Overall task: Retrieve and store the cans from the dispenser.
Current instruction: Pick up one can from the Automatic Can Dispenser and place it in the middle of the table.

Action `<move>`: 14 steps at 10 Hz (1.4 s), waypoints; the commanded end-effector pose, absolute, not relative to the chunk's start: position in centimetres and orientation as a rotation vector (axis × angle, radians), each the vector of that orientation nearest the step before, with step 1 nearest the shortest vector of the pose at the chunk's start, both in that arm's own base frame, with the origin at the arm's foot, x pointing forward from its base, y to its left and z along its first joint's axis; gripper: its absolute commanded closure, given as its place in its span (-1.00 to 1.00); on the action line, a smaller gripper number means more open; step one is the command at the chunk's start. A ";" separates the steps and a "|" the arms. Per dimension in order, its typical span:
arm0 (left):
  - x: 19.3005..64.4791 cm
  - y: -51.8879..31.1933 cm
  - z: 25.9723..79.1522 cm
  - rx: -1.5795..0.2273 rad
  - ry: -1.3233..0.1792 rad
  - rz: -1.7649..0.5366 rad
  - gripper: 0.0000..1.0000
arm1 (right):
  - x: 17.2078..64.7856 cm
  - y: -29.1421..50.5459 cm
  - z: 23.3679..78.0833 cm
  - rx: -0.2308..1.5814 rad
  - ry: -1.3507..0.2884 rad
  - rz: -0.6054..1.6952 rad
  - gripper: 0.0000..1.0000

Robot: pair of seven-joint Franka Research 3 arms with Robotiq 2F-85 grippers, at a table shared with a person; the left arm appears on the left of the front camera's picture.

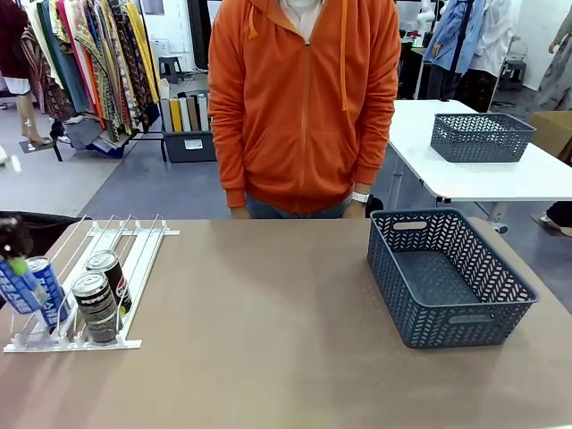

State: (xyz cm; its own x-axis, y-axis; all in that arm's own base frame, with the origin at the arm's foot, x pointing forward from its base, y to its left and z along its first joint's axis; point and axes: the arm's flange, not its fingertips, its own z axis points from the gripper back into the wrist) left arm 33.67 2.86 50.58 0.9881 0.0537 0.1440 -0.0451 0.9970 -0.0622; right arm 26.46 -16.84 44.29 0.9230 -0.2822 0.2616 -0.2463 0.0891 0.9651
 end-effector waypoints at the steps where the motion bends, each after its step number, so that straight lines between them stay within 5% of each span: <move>1: 32.1 2.4 55.9 -0.029 -0.236 -0.001 1.00 | 26.6 -16.9 44.8 1.508 -0.443 -0.027 -1.00; 4: 30.1 3.6 60.3 -0.080 -0.429 0.060 1.00 | 26.6 -16.9 44.8 1.508 -0.443 -0.027 -1.00; 5: 30.4 2.3 59.4 -0.049 -0.310 0.022 1.00 | 26.6 -16.9 44.8 1.508 -0.443 -0.027 -1.00; 10: 30.5 2.4 58.8 -0.055 -0.303 0.026 1.00 | 26.6 -16.9 44.8 1.508 -0.443 -0.027 -1.00; 14: 36.6 -6.9 59.6 -0.125 -0.399 -0.083 1.00 | 26.6 -16.9 44.8 1.508 -0.443 -0.027 -1.00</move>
